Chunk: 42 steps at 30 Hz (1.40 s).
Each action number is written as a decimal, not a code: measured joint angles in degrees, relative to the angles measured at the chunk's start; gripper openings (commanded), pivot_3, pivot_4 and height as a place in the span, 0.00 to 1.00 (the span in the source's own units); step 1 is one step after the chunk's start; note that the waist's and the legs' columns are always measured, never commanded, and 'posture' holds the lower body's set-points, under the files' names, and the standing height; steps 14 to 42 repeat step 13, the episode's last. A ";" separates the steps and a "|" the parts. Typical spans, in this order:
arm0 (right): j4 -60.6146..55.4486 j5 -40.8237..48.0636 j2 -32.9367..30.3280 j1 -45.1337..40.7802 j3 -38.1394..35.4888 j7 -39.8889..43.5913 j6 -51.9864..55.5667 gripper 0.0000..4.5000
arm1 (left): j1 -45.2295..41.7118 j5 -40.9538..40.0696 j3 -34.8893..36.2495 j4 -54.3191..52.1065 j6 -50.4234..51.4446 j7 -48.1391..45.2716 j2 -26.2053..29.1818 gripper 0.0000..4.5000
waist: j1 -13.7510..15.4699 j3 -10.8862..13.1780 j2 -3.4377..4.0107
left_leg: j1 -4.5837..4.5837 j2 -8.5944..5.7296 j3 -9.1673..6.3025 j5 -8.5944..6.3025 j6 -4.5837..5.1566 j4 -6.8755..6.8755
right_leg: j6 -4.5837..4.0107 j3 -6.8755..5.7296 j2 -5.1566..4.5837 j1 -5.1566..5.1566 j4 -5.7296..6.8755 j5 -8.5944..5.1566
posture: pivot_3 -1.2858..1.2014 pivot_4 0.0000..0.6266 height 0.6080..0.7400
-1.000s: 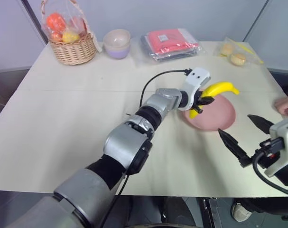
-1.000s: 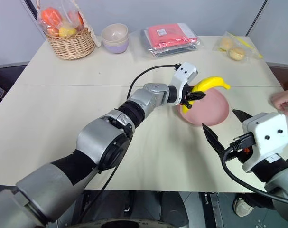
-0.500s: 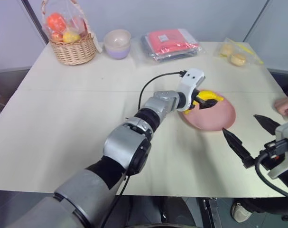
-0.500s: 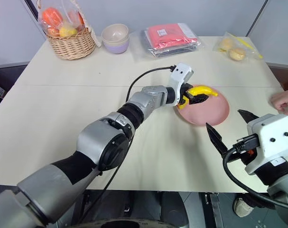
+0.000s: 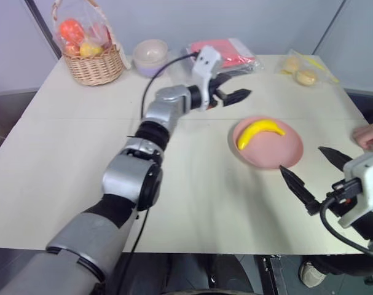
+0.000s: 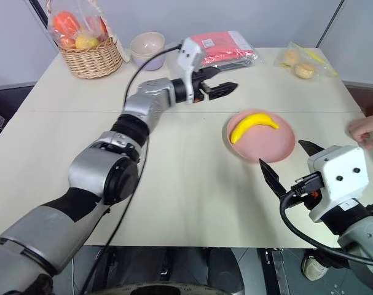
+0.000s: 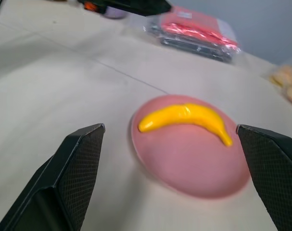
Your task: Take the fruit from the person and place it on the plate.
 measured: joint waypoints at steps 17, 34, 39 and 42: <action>13.40 -5.36 1.29 -18.82 8.16 14.45 7.35 1.00 | 36.72 -4.60 -6.17 -69.47 27.58 -0.97 19.60 0.98 | 0.93 -0.04 0.04 | 0.03 0.01 -0.07 -0.01 0.00 0.08 | 0.01 -0.01 -0.08 0.17 -0.14 0.01 | 0.52 0.24 1.00; 13.40 -5.36 1.29 -18.82 8.16 14.45 7.35 1.00 | 36.72 -4.60 -6.17 -69.47 27.58 -0.97 19.60 0.98 | 0.93 -0.04 0.04 | 0.03 0.01 -0.07 -0.01 0.00 0.08 | 0.01 -0.01 -0.08 0.17 -0.14 0.01 | 0.52 0.24 1.00; 13.40 -5.36 1.29 -18.82 8.16 14.45 7.35 1.00 | 36.72 -4.60 -6.17 -69.47 27.58 -0.97 19.60 0.98 | 0.93 -0.04 0.04 | 0.03 0.01 -0.07 -0.01 0.00 0.08 | 0.01 -0.01 -0.08 0.17 -0.14 0.01 | 0.52 0.24 1.00; 13.40 -5.36 1.29 -18.82 8.16 14.45 7.35 1.00 | 36.72 -4.60 -6.17 -69.47 27.58 -0.97 19.60 0.98 | 0.93 -0.04 0.04 | 0.03 0.01 -0.07 -0.01 0.00 0.08 | 0.01 -0.01 -0.08 0.17 -0.14 0.01 | 0.52 0.24 1.00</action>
